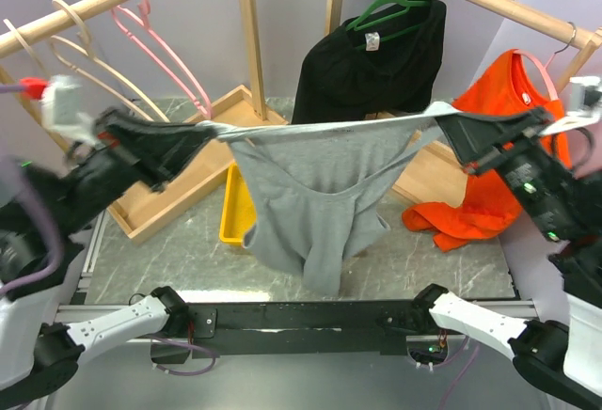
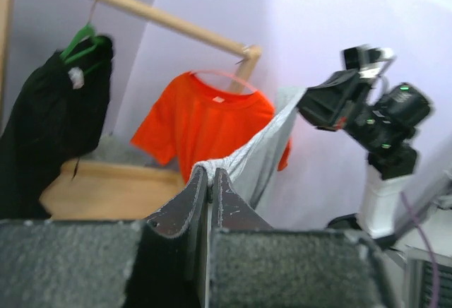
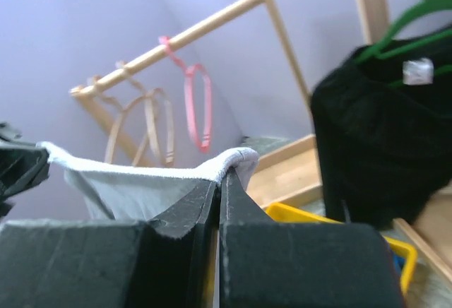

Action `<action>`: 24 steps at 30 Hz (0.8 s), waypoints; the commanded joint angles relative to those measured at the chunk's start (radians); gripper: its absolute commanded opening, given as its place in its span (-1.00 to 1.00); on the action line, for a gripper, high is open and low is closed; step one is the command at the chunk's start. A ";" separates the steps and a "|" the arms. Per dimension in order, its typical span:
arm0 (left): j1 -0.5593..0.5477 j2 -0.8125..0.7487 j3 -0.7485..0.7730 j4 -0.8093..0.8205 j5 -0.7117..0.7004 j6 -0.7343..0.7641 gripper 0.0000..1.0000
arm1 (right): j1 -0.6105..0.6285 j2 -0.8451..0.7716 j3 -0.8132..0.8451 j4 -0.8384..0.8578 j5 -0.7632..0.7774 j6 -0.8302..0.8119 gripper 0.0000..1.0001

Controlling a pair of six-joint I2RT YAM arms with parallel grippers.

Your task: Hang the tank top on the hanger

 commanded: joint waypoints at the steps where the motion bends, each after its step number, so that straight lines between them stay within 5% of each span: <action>1: 0.008 0.034 -0.056 -0.083 -0.168 -0.020 -0.98 | -0.018 0.048 -0.086 -0.035 0.158 -0.025 -1.00; 6: 0.008 0.048 -0.307 -0.057 -0.290 -0.056 -0.98 | -0.018 0.039 -0.444 0.013 0.215 0.016 -1.00; 10: 0.008 0.081 -0.608 0.043 -0.275 -0.112 -0.98 | -0.020 0.025 -0.717 0.080 0.208 0.072 -1.00; 15: 0.008 0.163 -0.785 0.132 -0.245 -0.157 -0.98 | -0.017 0.080 -0.951 0.164 0.167 0.096 -1.00; 24: 0.011 0.276 -0.787 0.164 -0.356 -0.129 -0.80 | -0.023 0.266 -0.910 0.214 0.222 0.075 -0.98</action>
